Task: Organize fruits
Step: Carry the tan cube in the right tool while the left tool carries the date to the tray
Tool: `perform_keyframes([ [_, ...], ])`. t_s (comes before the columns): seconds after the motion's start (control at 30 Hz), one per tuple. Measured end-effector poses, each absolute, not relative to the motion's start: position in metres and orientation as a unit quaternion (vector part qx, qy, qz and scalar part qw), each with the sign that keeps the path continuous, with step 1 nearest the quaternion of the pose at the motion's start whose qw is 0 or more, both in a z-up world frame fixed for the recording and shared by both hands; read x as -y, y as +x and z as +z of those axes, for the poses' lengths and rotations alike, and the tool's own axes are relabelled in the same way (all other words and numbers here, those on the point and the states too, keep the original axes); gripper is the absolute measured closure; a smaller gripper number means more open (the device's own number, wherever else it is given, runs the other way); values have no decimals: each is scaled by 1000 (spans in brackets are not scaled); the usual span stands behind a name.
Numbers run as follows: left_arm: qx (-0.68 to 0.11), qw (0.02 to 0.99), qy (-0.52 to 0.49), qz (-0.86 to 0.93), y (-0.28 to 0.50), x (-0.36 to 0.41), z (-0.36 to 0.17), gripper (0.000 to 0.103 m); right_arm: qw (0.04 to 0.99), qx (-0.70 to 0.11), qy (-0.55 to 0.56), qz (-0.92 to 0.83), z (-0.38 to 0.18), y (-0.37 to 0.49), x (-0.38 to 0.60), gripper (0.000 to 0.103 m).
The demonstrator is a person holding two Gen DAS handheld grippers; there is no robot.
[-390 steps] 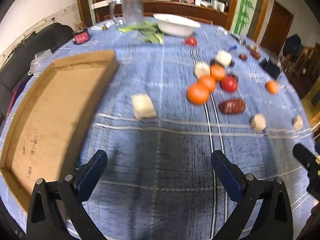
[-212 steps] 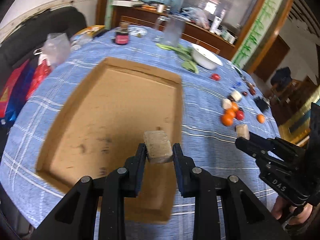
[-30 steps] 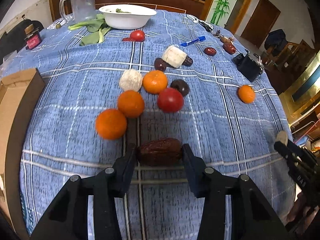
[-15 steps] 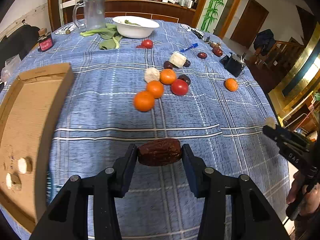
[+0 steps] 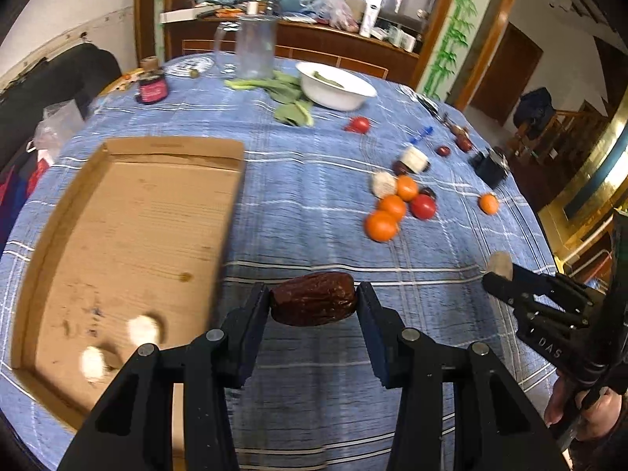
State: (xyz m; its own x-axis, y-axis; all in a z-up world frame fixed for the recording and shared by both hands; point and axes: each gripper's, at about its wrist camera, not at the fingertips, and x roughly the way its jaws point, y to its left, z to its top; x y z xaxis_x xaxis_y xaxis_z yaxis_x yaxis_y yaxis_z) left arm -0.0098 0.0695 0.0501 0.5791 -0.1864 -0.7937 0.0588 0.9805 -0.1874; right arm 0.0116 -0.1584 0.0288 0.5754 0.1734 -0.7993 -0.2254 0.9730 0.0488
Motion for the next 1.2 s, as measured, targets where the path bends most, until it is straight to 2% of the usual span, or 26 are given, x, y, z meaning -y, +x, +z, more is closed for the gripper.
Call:
perform_keyframes([
  [0.73,-446,882,-131,80,-24,-231,36,58,861,-421,-98,269,45,41,-30,63],
  [1.2,-472,861,-146,120,-22,-281,3,58,819,-467,-113,314,1,68,-114,63],
])
